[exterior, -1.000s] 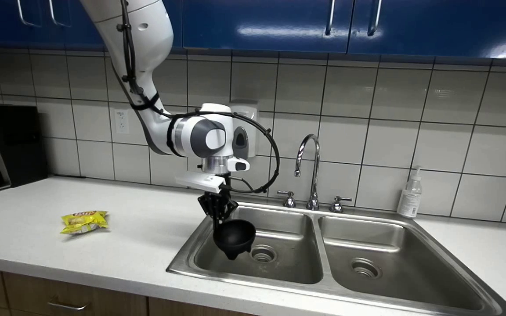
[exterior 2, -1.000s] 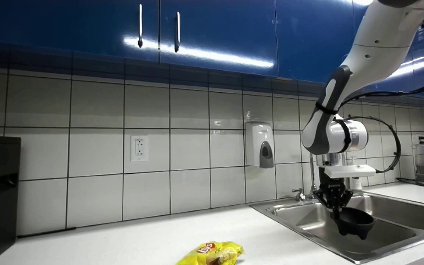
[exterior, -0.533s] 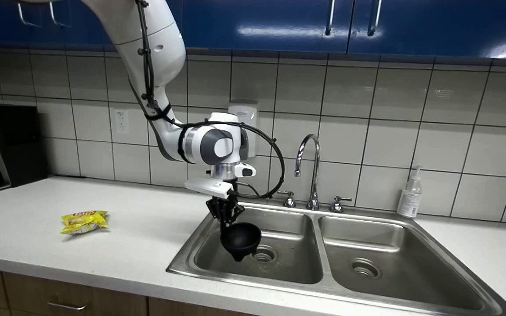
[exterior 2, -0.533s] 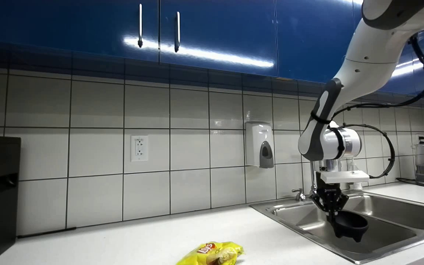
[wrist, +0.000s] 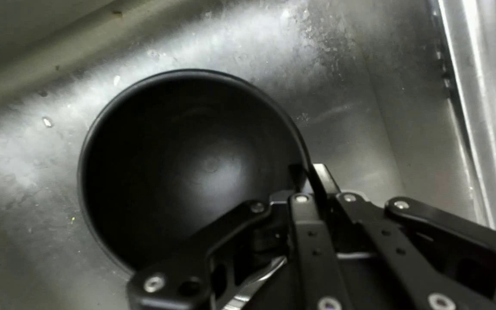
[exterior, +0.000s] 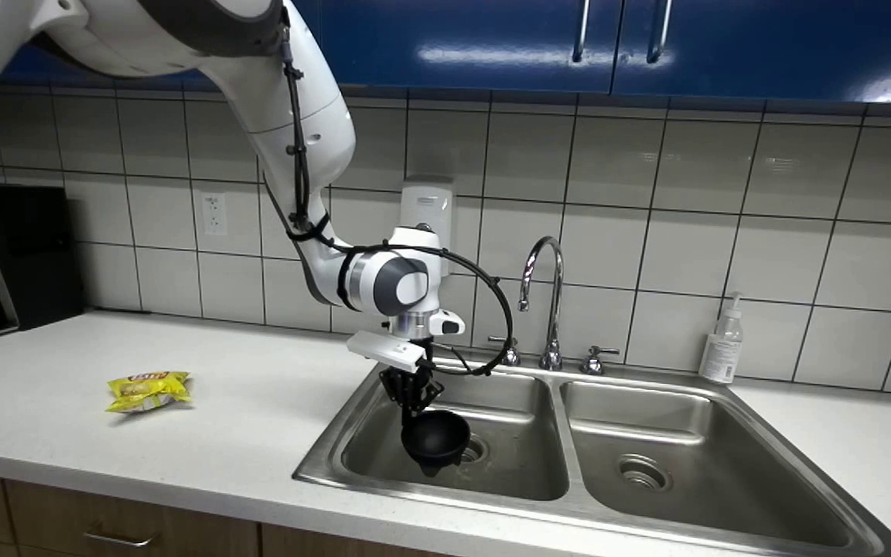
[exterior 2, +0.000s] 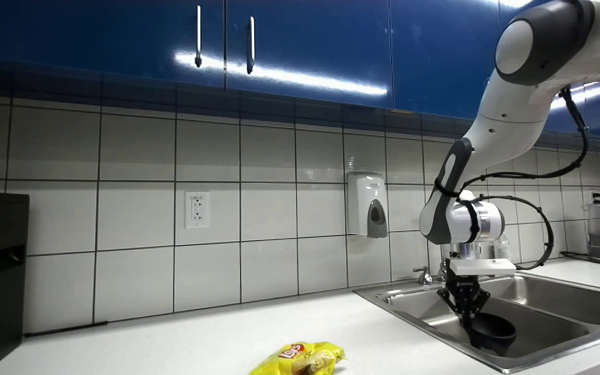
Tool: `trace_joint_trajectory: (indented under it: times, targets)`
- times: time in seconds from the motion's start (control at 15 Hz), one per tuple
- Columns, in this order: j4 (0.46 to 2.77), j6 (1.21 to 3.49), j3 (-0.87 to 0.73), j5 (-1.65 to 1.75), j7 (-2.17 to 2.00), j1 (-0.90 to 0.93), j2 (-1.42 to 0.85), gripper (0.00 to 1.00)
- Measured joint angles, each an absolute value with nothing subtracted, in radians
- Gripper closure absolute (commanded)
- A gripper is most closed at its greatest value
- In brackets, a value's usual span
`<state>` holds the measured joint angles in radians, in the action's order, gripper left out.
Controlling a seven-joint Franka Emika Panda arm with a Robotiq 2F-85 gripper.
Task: Put the black bowl into the sink
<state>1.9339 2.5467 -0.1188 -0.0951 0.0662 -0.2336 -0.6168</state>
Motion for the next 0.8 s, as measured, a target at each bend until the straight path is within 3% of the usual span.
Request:
trace_joint_trajectory:
  times: [0.8]
  targets:
    - [1.778, 2.487, -0.095, -0.112, 0.066, -0.264, -0.798, 0.98]
